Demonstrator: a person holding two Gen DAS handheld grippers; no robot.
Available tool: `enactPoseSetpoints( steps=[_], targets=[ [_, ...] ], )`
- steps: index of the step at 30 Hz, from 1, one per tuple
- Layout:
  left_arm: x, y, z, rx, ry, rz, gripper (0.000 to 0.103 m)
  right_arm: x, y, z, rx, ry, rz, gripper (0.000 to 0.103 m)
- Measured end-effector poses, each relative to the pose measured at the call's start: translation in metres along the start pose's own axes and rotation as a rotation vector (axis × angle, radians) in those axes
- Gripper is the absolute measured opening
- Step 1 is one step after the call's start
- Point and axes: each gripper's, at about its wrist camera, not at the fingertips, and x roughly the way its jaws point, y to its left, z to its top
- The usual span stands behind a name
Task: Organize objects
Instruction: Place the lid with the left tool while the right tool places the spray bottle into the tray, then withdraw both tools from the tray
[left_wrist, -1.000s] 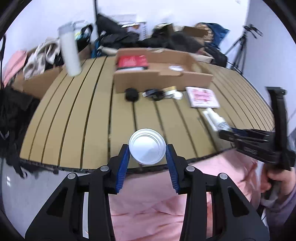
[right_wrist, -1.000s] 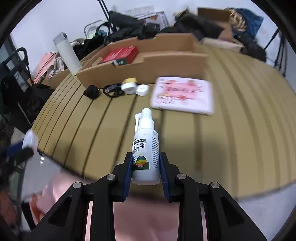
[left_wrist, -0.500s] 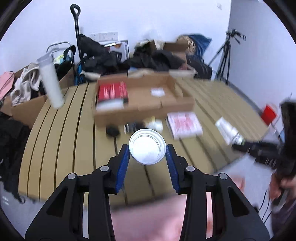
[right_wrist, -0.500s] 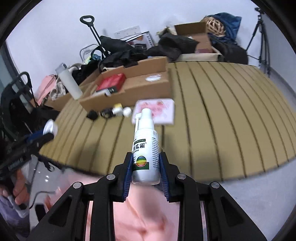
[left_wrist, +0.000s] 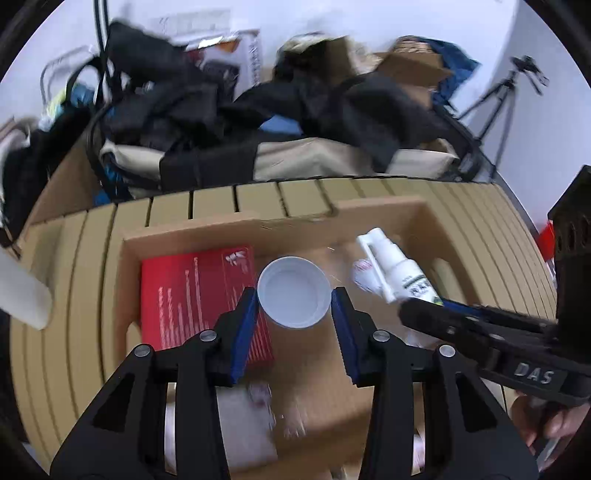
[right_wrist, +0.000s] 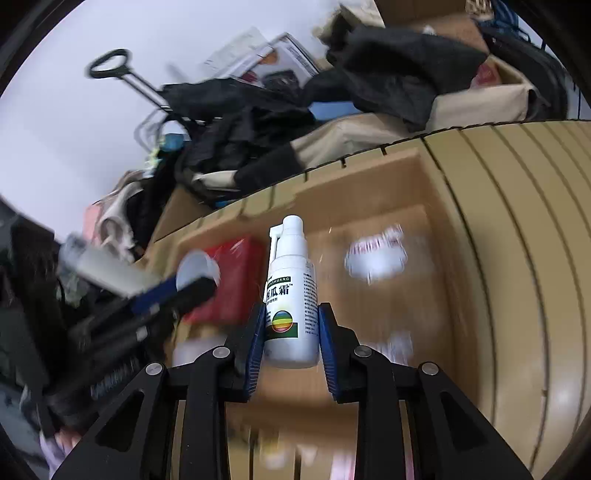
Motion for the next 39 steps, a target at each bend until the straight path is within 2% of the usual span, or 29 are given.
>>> enactPoseSetpoints(
  steps=[1,3,5,7,9,12,14,18,21,23,25,28,32,34,39],
  targets=[
    [0.008,0.005,0.003,-0.017,0.001,0.002,0.046,0.016,-0.003,0.009,0.025,0.015,-0.008,0.031],
    [0.015,0.011,0.005,-0.038,-0.011,0.011,0.050,0.044,-0.008,0.020,0.050,0.060,0.000,0.035],
    [0.014,0.020,0.004,-0.061,-0.020,-0.001,0.066,0.063,-0.011,0.027,0.066,0.106,0.010,0.041],
    [0.007,0.028,0.003,-0.077,-0.038,-0.023,0.071,0.064,-0.014,0.023,0.073,0.106,0.038,0.060],
    [-0.005,0.034,0.002,-0.073,-0.055,0.000,0.073,0.054,-0.013,0.021,0.070,0.074,0.045,0.076],
    [-0.029,0.037,0.001,-0.046,-0.053,0.054,0.075,0.032,-0.008,0.021,0.060,0.051,0.050,0.077],
    [-0.052,0.036,-0.004,-0.018,-0.063,0.084,0.082,0.010,0.000,0.020,0.018,0.040,0.017,0.077],
    [-0.115,0.028,-0.023,0.071,-0.112,0.157,0.090,-0.050,0.021,0.007,-0.100,0.004,-0.069,0.077],
    [-0.164,0.024,-0.043,0.106,-0.137,0.193,0.094,-0.094,0.030,-0.006,-0.145,-0.021,-0.102,0.077],
    [-0.189,0.025,-0.056,0.100,-0.146,0.227,0.103,-0.131,0.035,-0.023,-0.167,-0.052,-0.107,0.077],
    [-0.218,0.024,-0.078,0.082,-0.175,0.271,0.103,-0.161,0.040,-0.042,-0.196,-0.076,-0.126,0.078],
    [-0.255,0.019,-0.118,0.092,-0.211,0.288,0.103,-0.209,0.046,-0.087,-0.254,-0.110,-0.134,0.078],
    [-0.301,0.005,-0.182,0.099,-0.281,0.260,0.103,-0.251,0.050,-0.152,-0.302,-0.145,-0.131,0.079],
    [-0.321,-0.004,-0.214,0.104,-0.314,0.243,0.103,-0.269,0.051,-0.191,-0.327,-0.154,-0.098,0.079],
    [-0.363,-0.017,-0.293,0.038,-0.390,0.186,0.103,-0.296,0.051,-0.272,-0.324,-0.192,-0.067,0.079]
  ],
)
